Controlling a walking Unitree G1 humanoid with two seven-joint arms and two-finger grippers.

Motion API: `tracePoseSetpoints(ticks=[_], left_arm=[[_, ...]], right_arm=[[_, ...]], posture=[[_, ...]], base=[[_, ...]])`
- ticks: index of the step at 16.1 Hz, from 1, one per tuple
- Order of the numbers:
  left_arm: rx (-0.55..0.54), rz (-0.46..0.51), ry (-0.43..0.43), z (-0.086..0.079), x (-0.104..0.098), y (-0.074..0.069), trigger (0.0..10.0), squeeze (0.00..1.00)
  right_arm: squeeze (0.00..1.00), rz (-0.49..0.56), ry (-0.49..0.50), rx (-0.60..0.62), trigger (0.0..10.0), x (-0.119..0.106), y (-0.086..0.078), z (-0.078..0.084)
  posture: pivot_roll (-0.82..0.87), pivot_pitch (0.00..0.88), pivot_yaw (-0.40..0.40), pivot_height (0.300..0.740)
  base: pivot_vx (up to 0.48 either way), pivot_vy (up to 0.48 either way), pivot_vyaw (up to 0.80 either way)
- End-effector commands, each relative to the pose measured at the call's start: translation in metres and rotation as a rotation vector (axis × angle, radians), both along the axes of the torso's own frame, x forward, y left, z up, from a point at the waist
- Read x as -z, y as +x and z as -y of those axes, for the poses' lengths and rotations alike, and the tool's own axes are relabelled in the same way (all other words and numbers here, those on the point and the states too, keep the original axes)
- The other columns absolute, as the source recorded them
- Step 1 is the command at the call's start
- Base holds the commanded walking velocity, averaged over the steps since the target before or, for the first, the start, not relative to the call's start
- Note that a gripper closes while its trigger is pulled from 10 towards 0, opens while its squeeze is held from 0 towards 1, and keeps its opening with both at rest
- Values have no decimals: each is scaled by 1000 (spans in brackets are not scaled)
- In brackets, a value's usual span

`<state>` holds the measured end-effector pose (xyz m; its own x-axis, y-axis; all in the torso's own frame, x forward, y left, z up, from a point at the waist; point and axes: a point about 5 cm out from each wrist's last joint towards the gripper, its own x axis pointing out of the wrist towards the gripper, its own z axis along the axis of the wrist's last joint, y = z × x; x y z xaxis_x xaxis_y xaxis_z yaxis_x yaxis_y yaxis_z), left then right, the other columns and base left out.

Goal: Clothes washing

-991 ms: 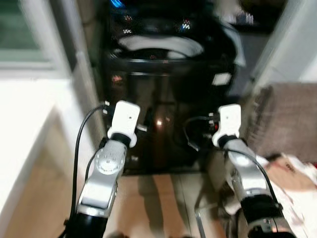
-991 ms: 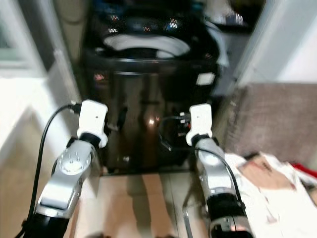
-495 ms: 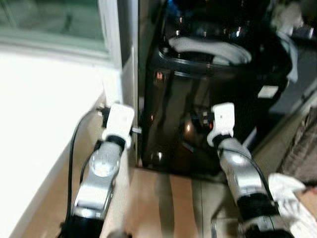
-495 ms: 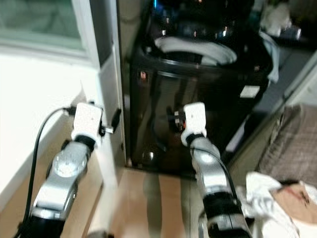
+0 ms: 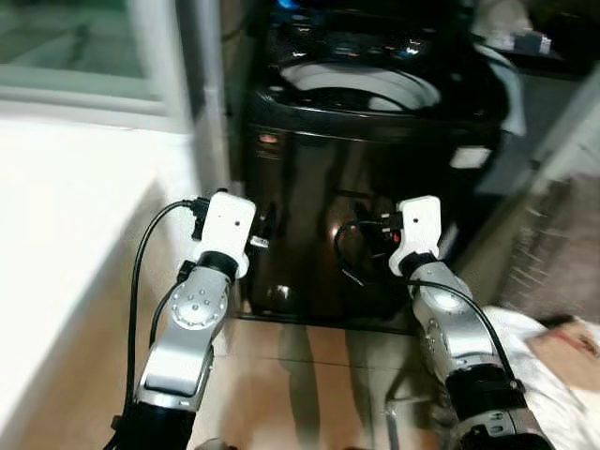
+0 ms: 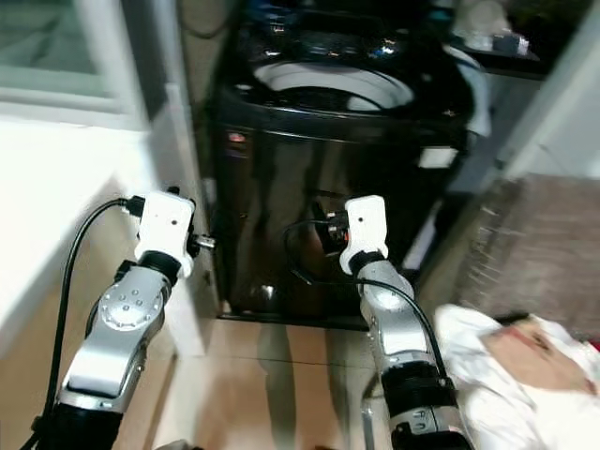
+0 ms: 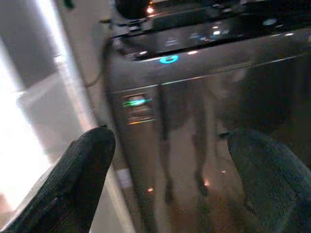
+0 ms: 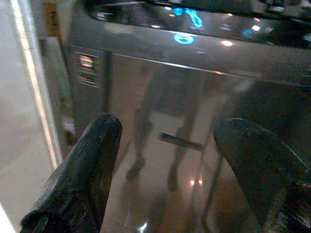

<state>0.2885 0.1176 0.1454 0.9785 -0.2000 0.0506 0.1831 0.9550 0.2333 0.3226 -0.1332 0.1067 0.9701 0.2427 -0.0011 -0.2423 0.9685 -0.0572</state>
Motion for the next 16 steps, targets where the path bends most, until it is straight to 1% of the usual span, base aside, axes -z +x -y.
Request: tracePoseSetpoints(ticks=[1,5,13,16], left_arm=[[31,16,-13,6,-4,1,10000,0],[30,16,-30,6,-4,1,10000,0],[21,17,-27,4,-2,2,10000,0],[24,16,-29,4,-2,2,10000,0]], right_arm=[[0,-2,-1,24,10000,-1,2,5],[0,-5,-2,13,10000,-1,2,3],[0,-21,-10,-1,10000,1,3,1],[0,-43,2,-3,10000,2,3,1]], posture=[[-29,0,-56,740],[-27,0,-62,740],[-28,0,-67,740],[-30,0,-66,740]], base=[[0,-435,0],[0,-428,0],[0,0,0],[0,0,-792]])
